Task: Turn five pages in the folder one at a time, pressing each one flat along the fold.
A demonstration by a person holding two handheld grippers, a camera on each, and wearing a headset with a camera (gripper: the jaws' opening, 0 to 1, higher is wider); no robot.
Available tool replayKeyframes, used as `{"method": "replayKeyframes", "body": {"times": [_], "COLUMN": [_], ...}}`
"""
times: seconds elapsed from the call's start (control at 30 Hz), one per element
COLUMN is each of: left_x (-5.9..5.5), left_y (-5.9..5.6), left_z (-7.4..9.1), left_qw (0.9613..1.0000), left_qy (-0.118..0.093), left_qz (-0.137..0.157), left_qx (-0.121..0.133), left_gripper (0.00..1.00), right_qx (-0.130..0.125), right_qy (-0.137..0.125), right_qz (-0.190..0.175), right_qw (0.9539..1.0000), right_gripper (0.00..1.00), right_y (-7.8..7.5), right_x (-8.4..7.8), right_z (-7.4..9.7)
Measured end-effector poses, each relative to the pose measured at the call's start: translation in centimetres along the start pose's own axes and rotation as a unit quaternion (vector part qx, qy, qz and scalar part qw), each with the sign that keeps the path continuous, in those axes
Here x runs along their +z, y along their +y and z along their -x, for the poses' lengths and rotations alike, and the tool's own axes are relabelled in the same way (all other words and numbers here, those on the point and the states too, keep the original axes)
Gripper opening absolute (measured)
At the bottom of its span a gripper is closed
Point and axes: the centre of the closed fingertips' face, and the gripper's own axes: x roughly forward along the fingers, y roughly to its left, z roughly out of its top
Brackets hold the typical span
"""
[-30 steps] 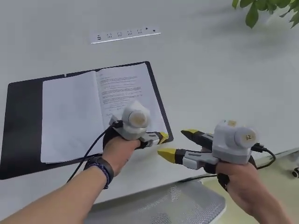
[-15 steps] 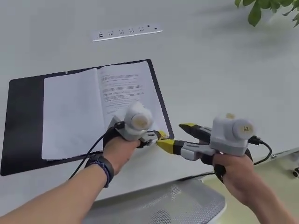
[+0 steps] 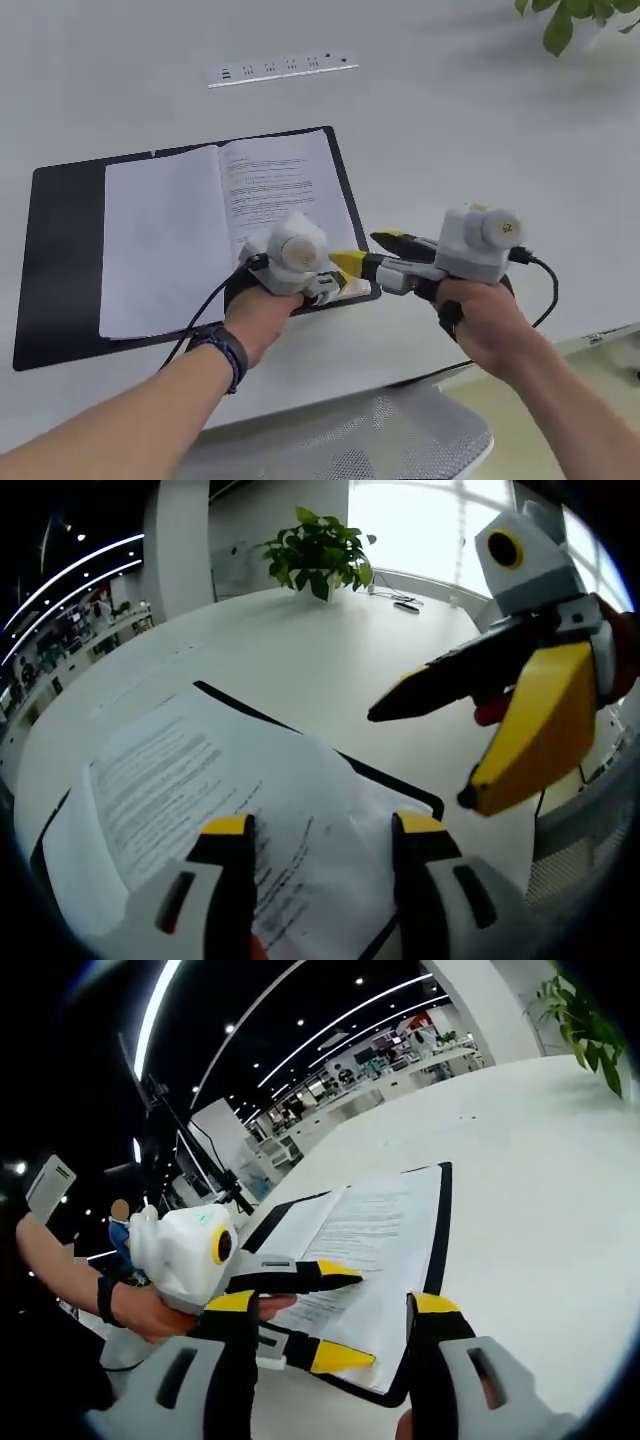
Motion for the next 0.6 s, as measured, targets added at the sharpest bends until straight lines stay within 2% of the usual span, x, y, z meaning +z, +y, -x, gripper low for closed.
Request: {"method": "replayKeyframes", "body": {"times": [0.17, 0.23, 0.6], "left_x": [0.0, 0.0, 0.0], "left_y": [0.0, 0.0, 0.0], "left_z": [0.0, 0.1, 0.1], "left_qw": [1.0000, 1.0000, 1.0000], "left_qy": [-0.001, -0.001, -0.004], "left_qz": [0.001, 0.002, 0.007], "left_qx": [-0.002, -0.002, -0.003], "left_gripper": [0.55, 0.55, 0.55], "right_qx": [0.009, 0.006, 0.013], "right_qy": [-0.007, -0.004, 0.000], "right_qz": [-0.025, -0.043, -0.070], "right_qw": [0.9996, 0.9990, 0.9974], "right_gripper": [0.56, 0.52, 0.44], "right_y": [-0.5, -0.9, -1.7], "right_x": [0.5, 0.2, -0.4], "right_z": [-1.5, -2.0, -3.4]}}
